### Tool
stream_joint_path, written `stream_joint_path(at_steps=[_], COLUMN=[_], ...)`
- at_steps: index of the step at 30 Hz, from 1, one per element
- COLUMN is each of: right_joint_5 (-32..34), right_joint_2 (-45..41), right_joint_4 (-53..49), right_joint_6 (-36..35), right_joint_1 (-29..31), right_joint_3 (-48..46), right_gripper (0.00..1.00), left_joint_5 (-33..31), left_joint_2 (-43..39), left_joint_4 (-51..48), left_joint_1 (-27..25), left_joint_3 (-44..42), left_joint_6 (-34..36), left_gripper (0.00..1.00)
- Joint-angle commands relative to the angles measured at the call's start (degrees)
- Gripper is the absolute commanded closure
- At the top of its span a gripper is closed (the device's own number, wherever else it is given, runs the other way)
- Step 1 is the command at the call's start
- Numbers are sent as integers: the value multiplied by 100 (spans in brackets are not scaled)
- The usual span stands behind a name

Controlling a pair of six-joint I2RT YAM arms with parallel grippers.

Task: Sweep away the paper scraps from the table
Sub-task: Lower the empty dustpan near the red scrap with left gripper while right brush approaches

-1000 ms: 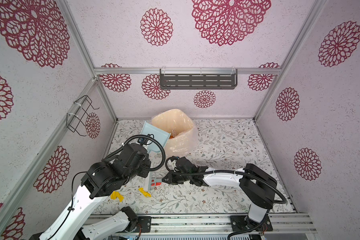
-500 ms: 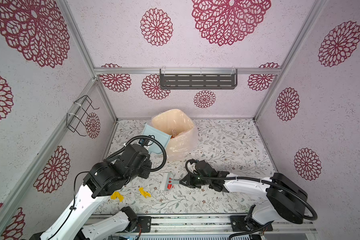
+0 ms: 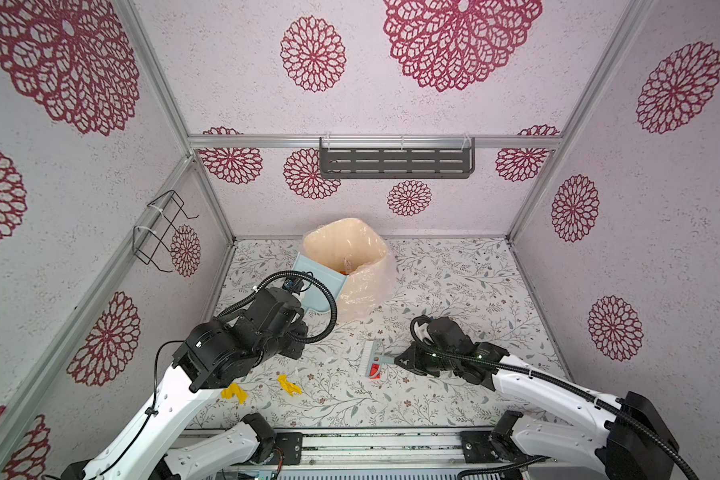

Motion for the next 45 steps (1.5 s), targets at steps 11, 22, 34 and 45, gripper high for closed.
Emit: stream_joint_path(at_steps=[11,22,34,45], right_joint_5=[-411,-383,-270,1131], right_joint_2=[308,-296,-626,607], right_joint_4=[-1036,-2058,-3706,-5245], right_joint_6=[-1118,-1534,-2474,-3928], right_joint_1=[-150,-592,-1358,-1367], right_joint_3=[413,654,1714,3349], right_gripper=[100,100,100,100], left_joint_5=[579,1076,1947,2345], left_joint_2=[-28,101,432,1195], left_joint_4=[23,877,1310,1568], left_joint_1=[-1391,-2348,-2609,-2790], left_joint_3=[-574,-1875,-2859,-3085], left_joint_6=[-1402,-2623,-3007,-2717], left_gripper=[100,100,100,100])
